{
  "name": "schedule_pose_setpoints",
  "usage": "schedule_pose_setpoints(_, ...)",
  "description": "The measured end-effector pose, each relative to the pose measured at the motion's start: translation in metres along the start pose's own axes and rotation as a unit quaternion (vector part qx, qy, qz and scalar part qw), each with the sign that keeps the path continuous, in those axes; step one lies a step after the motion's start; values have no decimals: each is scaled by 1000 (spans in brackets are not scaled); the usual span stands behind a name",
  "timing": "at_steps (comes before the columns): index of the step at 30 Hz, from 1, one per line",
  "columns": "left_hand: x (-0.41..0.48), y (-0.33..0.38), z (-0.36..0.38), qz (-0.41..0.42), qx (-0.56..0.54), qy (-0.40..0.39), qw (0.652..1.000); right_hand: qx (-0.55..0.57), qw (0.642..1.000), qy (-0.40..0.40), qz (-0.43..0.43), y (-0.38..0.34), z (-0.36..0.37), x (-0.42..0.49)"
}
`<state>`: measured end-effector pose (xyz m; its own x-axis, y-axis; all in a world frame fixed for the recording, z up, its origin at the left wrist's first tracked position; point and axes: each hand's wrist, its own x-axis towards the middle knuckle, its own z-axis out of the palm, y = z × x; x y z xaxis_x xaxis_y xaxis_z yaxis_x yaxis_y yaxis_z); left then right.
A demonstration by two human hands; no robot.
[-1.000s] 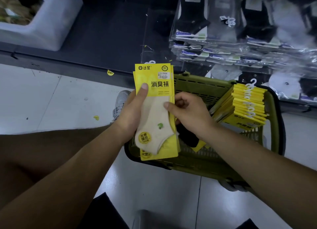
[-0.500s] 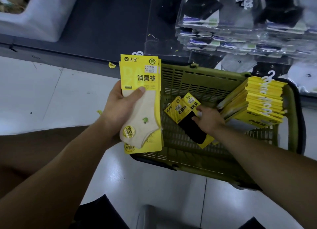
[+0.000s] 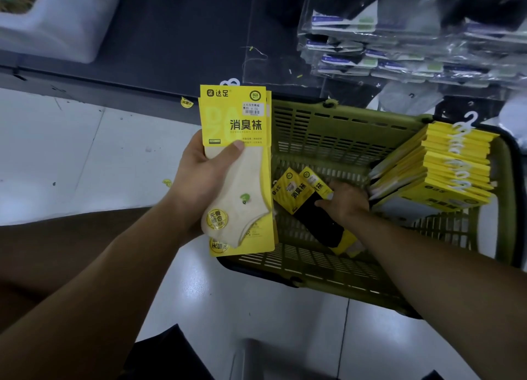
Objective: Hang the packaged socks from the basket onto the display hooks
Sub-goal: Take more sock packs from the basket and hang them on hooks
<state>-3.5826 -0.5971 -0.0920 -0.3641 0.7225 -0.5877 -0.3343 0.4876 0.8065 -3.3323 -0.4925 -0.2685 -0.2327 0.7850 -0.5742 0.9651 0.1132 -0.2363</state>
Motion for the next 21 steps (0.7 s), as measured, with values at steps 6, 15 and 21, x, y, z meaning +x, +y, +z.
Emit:
schedule_pose_setpoints(6,-3,1,3,1,0,7,1000,146,988,-34,-48,-6,-12,-13)
schedule_pose_setpoints(15,-5,6,11,15,33,36,999,392,914,82,-64,-16,-95,-69)
schedule_pose_setpoints(21,-15,10,33,55,81,37,994,558,824,59,-78,-43,-145,-97)
